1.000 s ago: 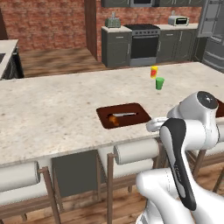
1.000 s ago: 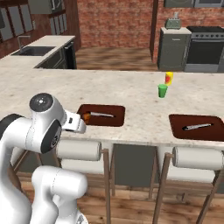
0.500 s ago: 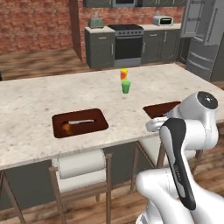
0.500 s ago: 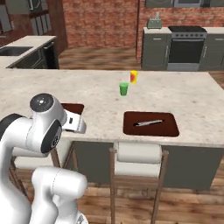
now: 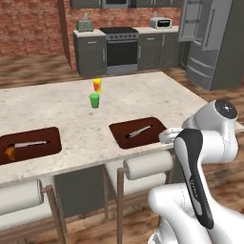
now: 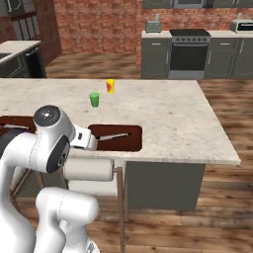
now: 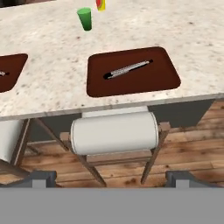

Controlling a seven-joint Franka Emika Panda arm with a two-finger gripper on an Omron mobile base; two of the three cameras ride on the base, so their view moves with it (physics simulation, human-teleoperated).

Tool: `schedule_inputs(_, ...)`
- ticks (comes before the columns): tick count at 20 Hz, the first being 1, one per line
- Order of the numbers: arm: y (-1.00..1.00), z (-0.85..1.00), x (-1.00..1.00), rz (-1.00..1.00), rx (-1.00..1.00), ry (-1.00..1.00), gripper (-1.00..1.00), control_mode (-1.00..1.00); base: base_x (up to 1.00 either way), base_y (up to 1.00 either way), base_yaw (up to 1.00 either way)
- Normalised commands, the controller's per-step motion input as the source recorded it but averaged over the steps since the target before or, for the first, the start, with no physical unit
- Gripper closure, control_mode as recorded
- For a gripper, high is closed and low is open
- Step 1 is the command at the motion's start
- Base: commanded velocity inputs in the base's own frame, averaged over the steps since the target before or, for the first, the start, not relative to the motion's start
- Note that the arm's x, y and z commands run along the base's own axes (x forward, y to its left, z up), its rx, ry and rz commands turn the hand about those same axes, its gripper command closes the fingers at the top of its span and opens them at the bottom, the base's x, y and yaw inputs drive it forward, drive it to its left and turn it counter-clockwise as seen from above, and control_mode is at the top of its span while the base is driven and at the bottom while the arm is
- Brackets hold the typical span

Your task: Gather the cucumber and sweet potato from the fridge and place them on a tray on the dining counter. Then gather the steak and chicken drumstick from the fridge and place them on the other tray.

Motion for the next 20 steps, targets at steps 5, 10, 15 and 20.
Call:
schedule_inputs(5, 0.0, 0.0, 0.0, 0.0, 0.0, 0.0, -1.0, 1.0, 0.38, -1.0, -0.04)
schedule_inputs(10, 0.0, 0.0, 0.0, 0.0, 0.0, 0.0, -1.0, 1.0, 0.43, -1.0, -0.03)
schedule_inputs(15, 0.0, 0.0, 0.0, 0.0, 0.0, 0.0, -1.0, 1.0, 0.46, -1.0, -0.02)
schedule_inputs(20, 0.0, 0.0, 0.0, 0.0, 0.0, 0.0, -1.0, 1.0, 0.5, -1.0, -0.02)
